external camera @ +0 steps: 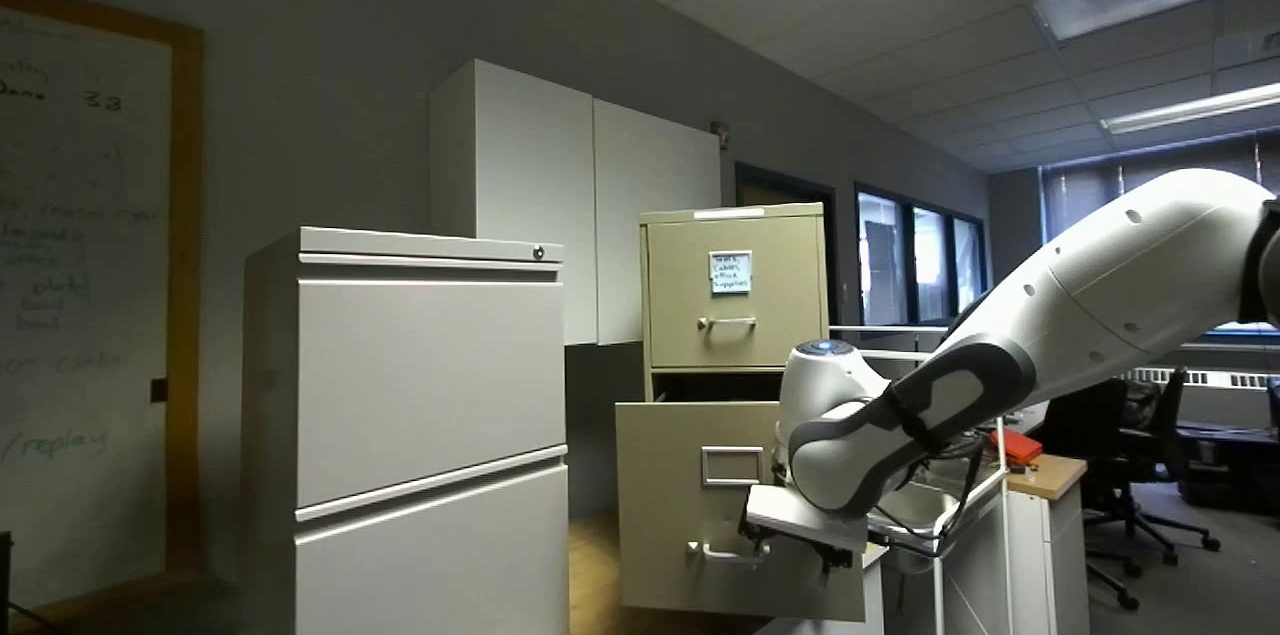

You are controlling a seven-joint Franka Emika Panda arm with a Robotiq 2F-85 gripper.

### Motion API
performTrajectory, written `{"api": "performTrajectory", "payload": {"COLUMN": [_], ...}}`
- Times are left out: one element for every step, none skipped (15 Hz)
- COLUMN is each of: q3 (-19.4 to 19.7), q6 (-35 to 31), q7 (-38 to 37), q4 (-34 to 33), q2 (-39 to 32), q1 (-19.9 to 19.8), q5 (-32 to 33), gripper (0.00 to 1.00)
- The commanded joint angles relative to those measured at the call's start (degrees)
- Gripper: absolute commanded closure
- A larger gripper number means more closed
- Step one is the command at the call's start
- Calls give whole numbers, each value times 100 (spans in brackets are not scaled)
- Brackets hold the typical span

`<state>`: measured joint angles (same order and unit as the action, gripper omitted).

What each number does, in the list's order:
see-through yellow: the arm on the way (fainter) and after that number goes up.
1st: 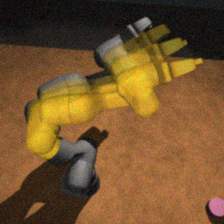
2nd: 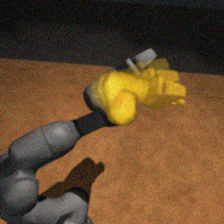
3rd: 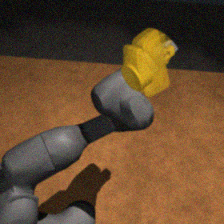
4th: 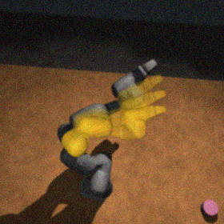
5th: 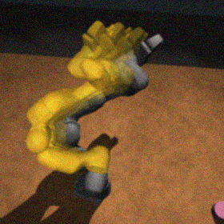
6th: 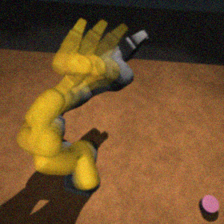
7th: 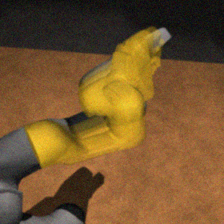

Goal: Open the bottom drawer of the cabinet to the right.

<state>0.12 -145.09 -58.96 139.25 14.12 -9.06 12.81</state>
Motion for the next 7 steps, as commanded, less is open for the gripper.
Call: {"api": "performTrajectory", "payload": {"q3": [-101,-111,-121,-133,-145,-161,-180], "q6": [154,169,177,204,230,270,294], "q7": [95,106,98,108,114,121,97], "q4": [-29,-26,-24,-26,-25,-26,-27], "q2": [847,857,866,876,888,901,909], "q1": [-170,-164,-160,-152,-143,-134,-130], "q5": [437,462,480,497,500,518,553], "gripper": [0,0,0,0,0,0,0]}}
